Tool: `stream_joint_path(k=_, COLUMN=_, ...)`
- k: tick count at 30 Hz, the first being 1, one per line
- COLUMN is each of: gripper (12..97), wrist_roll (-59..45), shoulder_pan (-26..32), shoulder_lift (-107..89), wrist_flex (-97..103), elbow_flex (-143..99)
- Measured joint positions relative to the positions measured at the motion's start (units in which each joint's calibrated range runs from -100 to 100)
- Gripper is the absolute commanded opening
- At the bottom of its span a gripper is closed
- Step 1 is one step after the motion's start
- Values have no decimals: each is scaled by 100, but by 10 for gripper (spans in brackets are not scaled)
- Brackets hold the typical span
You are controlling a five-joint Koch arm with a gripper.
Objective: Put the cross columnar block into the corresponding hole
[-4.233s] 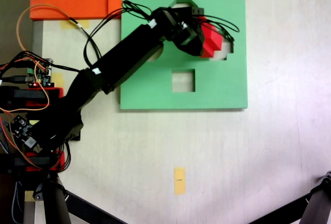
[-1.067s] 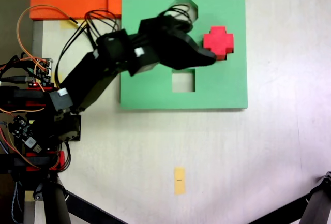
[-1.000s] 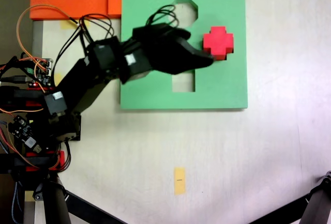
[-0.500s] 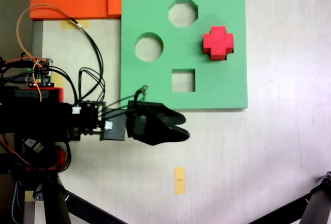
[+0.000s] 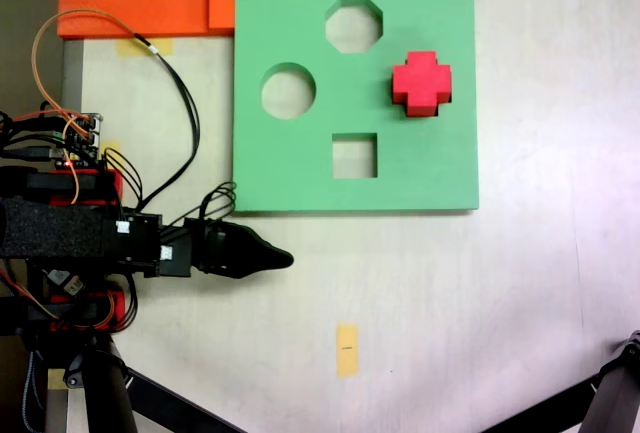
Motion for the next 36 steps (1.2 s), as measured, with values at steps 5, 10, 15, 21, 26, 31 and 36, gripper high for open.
stream_joint_path(k=5, gripper=479, wrist_roll=-93, shoulder_pan=20, shoulder_lift=-27, wrist_flex=-754, elbow_flex=10)
stream_joint_path(k=10, gripper=493, wrist_roll=-88, shoulder_pan=15, shoulder_lift=-27, wrist_flex=-754, elbow_flex=10)
stream_joint_path(k=15, gripper=493, wrist_roll=-93, shoulder_pan=15, shoulder_lift=-27, wrist_flex=-754, elbow_flex=10)
stream_joint_path(k=21, gripper=493, wrist_roll=-93, shoulder_pan=15, shoulder_lift=-27, wrist_flex=-754, elbow_flex=10)
stream_joint_path(k=26, gripper=493, wrist_roll=-93, shoulder_pan=15, shoulder_lift=-27, wrist_flex=-754, elbow_flex=10)
stream_joint_path(k=31, gripper=493, wrist_roll=-93, shoulder_pan=20, shoulder_lift=-27, wrist_flex=-764, elbow_flex=10)
stream_joint_path(k=36, gripper=493, wrist_roll=-93, shoulder_pan=20, shoulder_lift=-27, wrist_flex=-764, elbow_flex=10)
